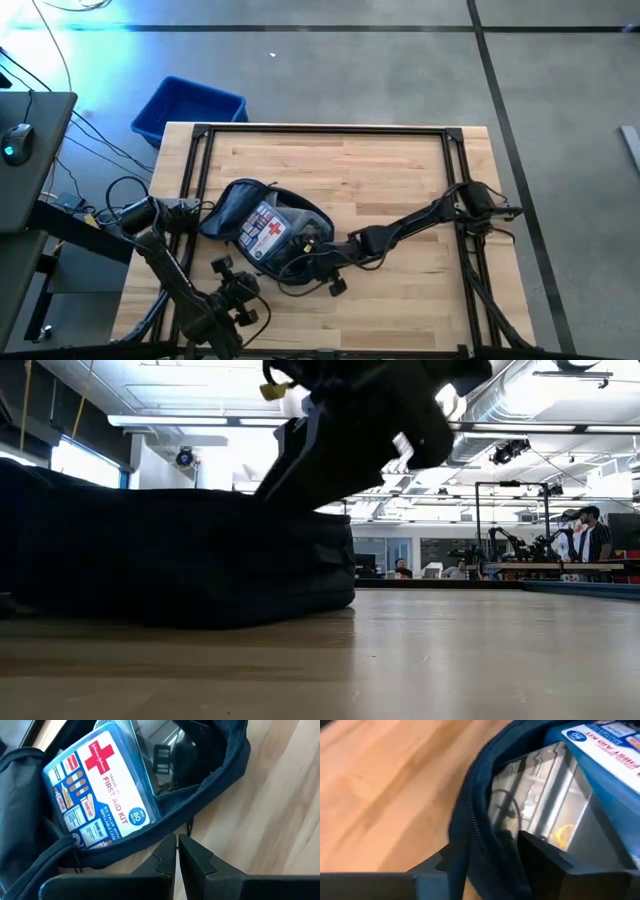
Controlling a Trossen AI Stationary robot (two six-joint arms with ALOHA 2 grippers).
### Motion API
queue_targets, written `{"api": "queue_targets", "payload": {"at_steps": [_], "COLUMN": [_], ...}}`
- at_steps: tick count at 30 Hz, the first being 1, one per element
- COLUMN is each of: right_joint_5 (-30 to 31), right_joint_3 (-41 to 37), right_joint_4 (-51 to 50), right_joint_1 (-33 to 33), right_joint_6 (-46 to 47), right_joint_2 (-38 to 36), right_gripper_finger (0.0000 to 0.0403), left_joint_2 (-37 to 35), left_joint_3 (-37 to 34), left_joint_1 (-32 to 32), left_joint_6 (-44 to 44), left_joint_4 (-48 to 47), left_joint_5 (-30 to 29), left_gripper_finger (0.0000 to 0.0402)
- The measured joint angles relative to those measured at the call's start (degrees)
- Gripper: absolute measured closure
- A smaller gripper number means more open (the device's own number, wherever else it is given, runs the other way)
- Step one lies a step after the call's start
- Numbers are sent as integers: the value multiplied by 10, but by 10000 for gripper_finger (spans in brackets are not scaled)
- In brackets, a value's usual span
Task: Unpack backpack
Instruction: Close the black backpack
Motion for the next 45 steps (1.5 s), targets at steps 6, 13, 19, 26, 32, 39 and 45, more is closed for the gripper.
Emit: {"api": "queue_targets", "payload": {"at_steps": [6, 13, 19, 26, 32, 39, 45], "right_joint_5": [27, 47, 37, 95, 121, 111, 96], "right_joint_3": [0, -4, -28, -34, -30, -30, -29], "right_joint_4": [-53, -255, -313, -316, -302, -285, -273], "right_joint_1": [19, 111, 199, 244, 249, 253, 261], "right_joint_6": [32, 142, 261, 353, 373, 376, 393], "right_joint_2": [0, -32, -40, -39, -39, -39, -39], "right_gripper_finger": [391, 401, 402, 403, 403, 403, 403], "left_joint_2": [0, 0, 6, 6, 6, 7, -2], "left_joint_3": [0, -12, -76, -167, -219, -287, -320], "left_joint_1": [0, -31, -63, -35, 37, 130, 173], "left_joint_6": [-4, 16, 7, -37, -16, -38, -5], "left_joint_4": [5, 118, 262, 269, 342, 306, 292], "left_joint_5": [63, 176, 165, -39, -98, -144, -305], "left_gripper_finger": [402, 402, 402, 402, 402, 402, 402]}}
